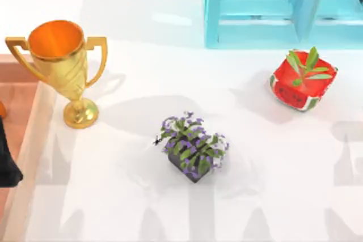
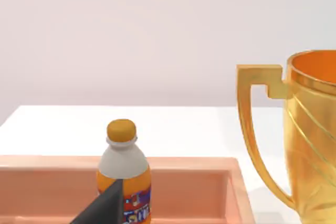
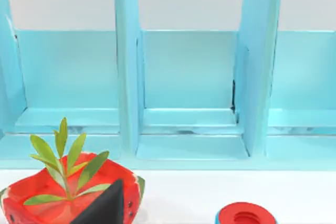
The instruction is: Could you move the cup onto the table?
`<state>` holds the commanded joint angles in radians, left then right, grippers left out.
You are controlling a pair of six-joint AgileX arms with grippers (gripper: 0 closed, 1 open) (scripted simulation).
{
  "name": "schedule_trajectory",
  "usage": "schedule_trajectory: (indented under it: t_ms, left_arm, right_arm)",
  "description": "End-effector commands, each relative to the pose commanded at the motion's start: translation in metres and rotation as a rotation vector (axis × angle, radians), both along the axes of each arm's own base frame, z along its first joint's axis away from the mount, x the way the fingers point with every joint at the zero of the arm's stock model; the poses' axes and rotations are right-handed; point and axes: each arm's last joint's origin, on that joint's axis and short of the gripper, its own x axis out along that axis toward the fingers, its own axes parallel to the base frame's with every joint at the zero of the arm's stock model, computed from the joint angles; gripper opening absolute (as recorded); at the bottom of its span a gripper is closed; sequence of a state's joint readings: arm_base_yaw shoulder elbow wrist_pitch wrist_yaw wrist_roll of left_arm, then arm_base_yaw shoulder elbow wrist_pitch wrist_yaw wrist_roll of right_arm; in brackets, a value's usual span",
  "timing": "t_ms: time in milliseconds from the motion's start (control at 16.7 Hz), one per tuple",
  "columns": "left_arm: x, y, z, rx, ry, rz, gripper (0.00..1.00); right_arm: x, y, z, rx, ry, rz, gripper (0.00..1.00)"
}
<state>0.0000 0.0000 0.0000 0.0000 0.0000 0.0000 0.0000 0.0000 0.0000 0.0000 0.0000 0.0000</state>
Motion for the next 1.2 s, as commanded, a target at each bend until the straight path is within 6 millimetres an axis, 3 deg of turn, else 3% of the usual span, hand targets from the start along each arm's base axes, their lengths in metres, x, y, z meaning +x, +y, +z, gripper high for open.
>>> schedule_trajectory:
  t_ms: [300,600,900,1200]
  left_arm:
    - [0.000,0.002,0.011,0.013,0.065,0.014,1.00]
    - [0.014,0.009,0.053,0.055,0.376,0.057,1.00]
    - [0.061,0.025,0.094,0.079,0.835,0.073,1.00]
    - [0.125,0.049,0.106,0.060,1.265,0.042,1.00]
  right_arm:
    - [0.000,0.000,0.000,0.000,0.000,0.000,1.00]
    - [0.000,0.000,0.000,0.000,0.000,0.000,1.00]
    - [0.000,0.000,0.000,0.000,0.000,0.000,1.00]
    - [0.000,0.000,0.000,0.000,0.000,0.000,1.00]
